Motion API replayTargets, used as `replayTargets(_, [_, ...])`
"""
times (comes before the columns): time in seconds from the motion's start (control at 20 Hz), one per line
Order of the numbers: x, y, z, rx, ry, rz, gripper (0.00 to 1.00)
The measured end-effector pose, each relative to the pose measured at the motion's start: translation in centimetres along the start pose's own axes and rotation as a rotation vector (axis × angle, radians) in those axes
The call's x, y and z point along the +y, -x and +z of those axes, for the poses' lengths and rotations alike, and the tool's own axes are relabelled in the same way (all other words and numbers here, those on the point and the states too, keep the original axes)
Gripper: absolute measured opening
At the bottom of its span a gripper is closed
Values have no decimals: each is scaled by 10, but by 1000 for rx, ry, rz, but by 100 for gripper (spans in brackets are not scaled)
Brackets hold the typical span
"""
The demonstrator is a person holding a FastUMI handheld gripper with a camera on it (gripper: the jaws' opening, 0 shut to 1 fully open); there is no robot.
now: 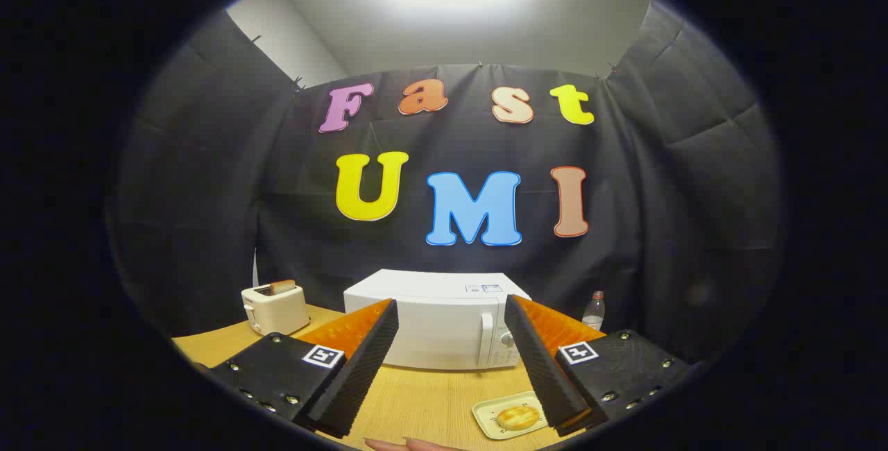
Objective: Open the microwave, put the food inside, and close the microwave door.
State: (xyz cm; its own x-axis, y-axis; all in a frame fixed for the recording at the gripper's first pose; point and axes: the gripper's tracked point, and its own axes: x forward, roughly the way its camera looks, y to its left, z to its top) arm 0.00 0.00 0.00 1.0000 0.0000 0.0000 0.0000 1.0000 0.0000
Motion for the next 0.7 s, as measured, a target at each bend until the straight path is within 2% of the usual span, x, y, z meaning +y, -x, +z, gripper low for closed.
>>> replayTargets(0.45, [-5,-11,-6,9,-10,-7,97])
replayTargets(0.7, [-1,-16,-7,-6,-10,18,97])
